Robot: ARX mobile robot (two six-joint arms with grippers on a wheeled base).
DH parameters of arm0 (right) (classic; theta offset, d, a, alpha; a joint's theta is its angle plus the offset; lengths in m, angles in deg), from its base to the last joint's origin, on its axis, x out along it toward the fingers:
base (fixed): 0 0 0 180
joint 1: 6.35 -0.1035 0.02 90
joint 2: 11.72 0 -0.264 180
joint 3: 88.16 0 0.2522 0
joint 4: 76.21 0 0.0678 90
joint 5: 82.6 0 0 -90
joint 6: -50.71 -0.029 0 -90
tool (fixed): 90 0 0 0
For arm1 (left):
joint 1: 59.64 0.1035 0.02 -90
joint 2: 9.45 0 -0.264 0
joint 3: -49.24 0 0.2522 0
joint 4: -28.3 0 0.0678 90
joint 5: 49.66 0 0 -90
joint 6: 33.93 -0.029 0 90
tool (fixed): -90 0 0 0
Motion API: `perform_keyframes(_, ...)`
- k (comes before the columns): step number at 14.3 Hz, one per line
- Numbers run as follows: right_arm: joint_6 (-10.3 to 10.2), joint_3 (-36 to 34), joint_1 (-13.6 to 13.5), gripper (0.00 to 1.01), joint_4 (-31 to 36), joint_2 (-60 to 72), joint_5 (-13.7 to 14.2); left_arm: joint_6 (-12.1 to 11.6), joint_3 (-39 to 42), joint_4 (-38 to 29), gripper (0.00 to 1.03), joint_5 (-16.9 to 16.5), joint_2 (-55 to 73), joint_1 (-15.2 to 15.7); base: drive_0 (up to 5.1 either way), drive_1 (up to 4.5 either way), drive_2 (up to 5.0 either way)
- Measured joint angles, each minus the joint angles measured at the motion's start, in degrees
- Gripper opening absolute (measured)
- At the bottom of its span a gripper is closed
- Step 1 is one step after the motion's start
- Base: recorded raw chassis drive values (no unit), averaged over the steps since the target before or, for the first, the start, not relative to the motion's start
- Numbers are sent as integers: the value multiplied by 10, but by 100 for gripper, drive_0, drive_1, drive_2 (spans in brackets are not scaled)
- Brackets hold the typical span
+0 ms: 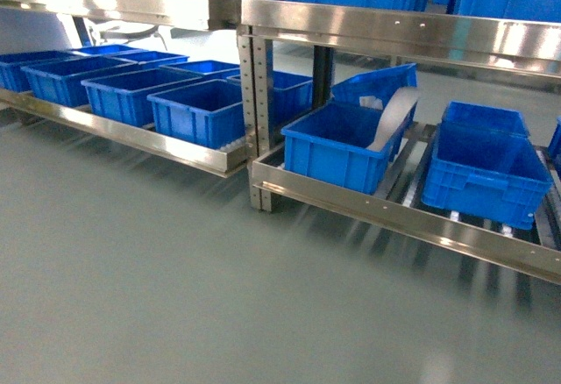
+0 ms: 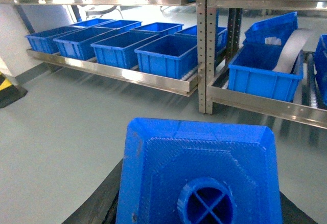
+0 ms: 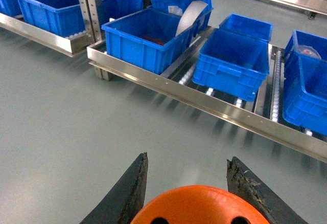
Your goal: Sort blue parts and orange caps into right shelf containers
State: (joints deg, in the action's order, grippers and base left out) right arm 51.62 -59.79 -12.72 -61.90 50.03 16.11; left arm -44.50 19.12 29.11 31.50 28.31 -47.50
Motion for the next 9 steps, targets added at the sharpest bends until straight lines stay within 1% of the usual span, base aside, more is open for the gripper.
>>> perform_keyframes(9,0,0,0,41,0,0,0,0,0,0,45,0,0,0,-150,-150,-150)
